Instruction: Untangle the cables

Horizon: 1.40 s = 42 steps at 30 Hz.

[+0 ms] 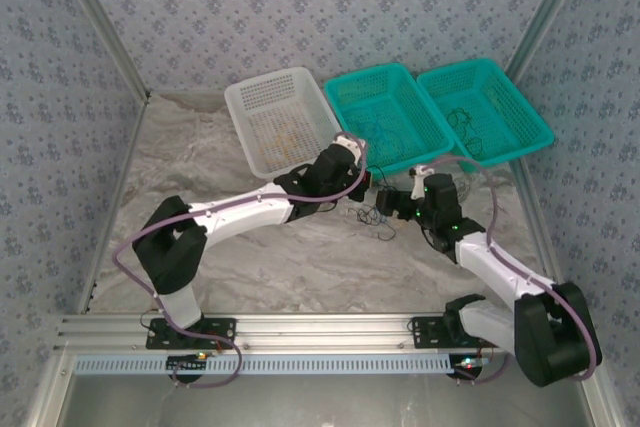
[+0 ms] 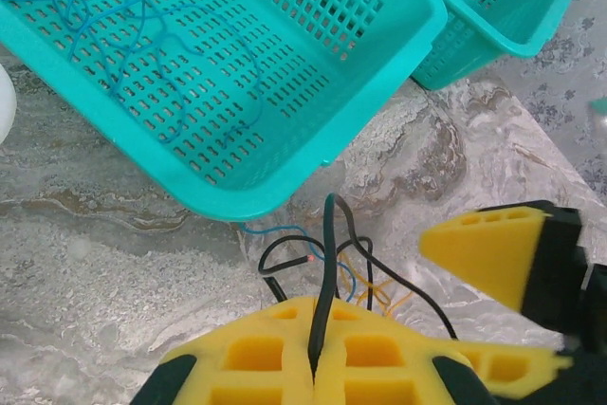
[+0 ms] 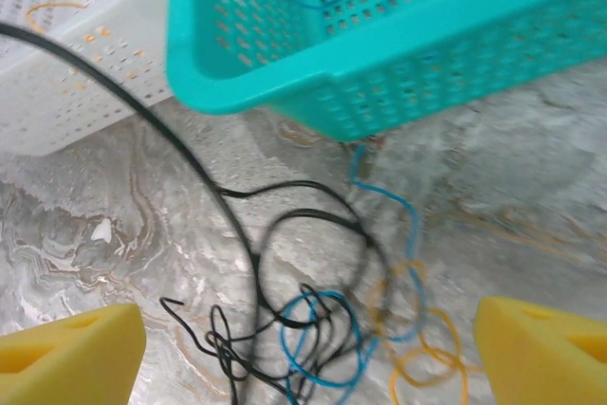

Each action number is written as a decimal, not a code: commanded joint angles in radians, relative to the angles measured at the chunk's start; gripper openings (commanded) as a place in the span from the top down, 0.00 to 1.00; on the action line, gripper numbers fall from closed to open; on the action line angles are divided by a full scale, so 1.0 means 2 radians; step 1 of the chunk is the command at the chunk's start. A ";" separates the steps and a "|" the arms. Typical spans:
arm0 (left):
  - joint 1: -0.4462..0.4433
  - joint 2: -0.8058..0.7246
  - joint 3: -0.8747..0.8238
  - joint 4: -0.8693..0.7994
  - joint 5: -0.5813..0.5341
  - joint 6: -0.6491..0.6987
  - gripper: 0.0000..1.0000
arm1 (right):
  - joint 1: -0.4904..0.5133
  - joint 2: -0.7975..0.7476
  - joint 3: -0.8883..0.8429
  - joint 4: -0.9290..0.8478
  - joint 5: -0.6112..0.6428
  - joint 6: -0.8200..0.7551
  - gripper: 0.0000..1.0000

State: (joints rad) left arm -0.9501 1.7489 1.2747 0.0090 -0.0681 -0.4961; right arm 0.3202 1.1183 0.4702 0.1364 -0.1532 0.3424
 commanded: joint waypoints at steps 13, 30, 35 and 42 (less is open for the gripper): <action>0.004 -0.109 0.032 -0.014 0.011 0.057 1.00 | 0.058 0.168 0.043 0.182 0.142 -0.049 0.52; 0.097 -0.227 0.031 -0.040 -0.050 0.069 1.00 | 0.072 0.150 -0.015 0.030 0.205 0.037 0.99; 0.122 -0.255 0.023 -0.072 -0.158 0.039 1.00 | 0.056 0.143 -0.001 -0.036 0.232 0.097 1.00; 0.166 -0.295 0.001 -0.100 -0.195 -0.008 1.00 | 0.032 0.122 0.009 -0.081 0.250 0.128 1.00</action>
State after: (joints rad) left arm -0.6205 1.1980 1.2827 -0.1734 -0.3683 -0.4694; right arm 0.4053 1.3849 0.4656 0.0795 0.2928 0.5369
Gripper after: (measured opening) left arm 0.044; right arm 0.069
